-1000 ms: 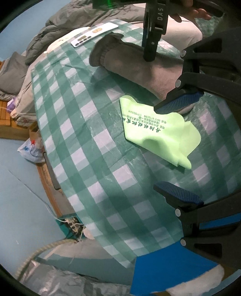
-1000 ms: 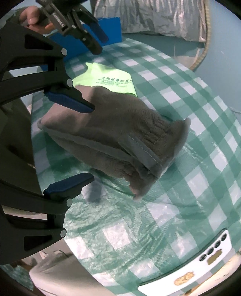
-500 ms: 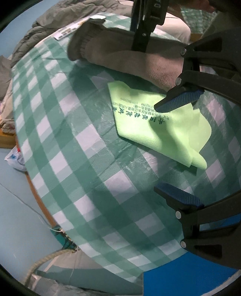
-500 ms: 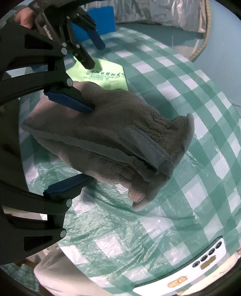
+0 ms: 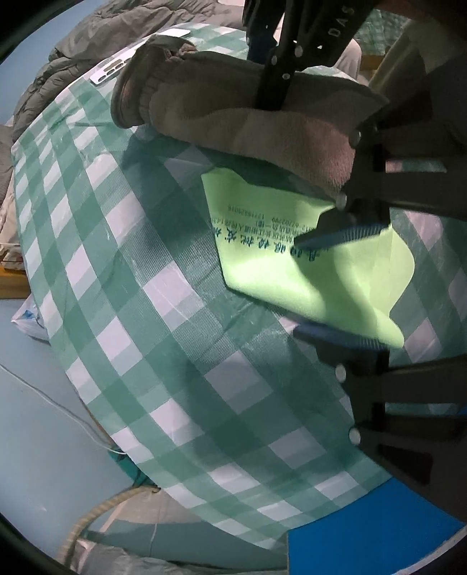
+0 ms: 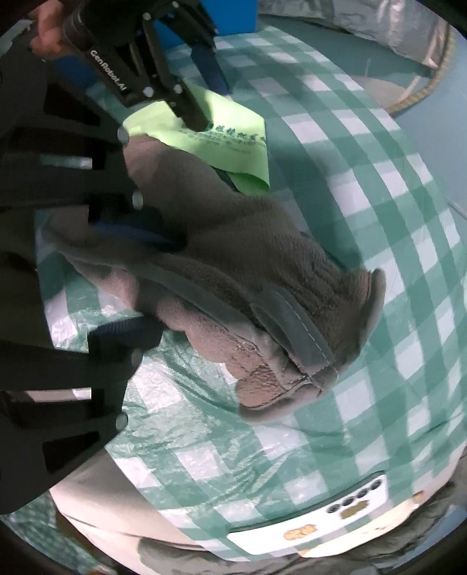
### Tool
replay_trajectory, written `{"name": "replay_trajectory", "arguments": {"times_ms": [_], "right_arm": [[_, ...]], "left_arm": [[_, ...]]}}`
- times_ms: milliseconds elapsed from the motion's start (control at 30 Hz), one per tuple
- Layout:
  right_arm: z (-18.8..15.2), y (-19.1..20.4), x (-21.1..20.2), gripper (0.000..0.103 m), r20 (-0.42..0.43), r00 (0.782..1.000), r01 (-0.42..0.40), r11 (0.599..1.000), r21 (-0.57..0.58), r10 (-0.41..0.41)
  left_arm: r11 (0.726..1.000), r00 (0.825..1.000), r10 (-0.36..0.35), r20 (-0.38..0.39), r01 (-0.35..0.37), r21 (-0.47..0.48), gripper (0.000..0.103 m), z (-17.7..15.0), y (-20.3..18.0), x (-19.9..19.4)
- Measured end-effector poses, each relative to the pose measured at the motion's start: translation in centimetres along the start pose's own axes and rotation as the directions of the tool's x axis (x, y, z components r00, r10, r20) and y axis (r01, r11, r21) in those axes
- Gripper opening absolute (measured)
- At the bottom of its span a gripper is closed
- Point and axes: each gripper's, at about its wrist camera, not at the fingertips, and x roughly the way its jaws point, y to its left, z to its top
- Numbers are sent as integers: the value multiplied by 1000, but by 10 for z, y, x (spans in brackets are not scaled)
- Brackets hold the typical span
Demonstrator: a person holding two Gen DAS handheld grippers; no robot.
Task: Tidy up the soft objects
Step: 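Grasp the grey fleece glove with the right tool while the left grasps the light-green cloth, then carry the green cloth with the left tool while the right carries the glove to the box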
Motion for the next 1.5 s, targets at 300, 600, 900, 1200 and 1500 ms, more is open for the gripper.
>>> {"name": "replay_trajectory", "arguments": {"times_ms": [300, 600, 900, 1200, 1500], "right_arm": [[-3, 13, -18, 13, 34, 997, -64, 992, -112, 68], [-7, 16, -52, 13, 73, 993, -74, 970, -230, 93], [2, 37, -64, 13, 108, 990, -41, 929, -367, 87], [4, 40, -88, 13, 120, 985, -56, 887, -459, 124], [5, 52, -107, 13, 133, 980, -54, 841, -538, 149]], "left_arm": [[994, 998, -64, 20, 65, -92, 7, -15, 7, -14], [978, 996, -50, 80, 65, -197, 6, -26, 36, -43], [959, 990, 6, 141, 35, -281, 6, -45, 44, -77], [934, 982, 54, 183, 15, -356, 6, -61, 47, -111], [901, 974, 82, 212, 19, -433, 6, -78, 51, -136]]}}
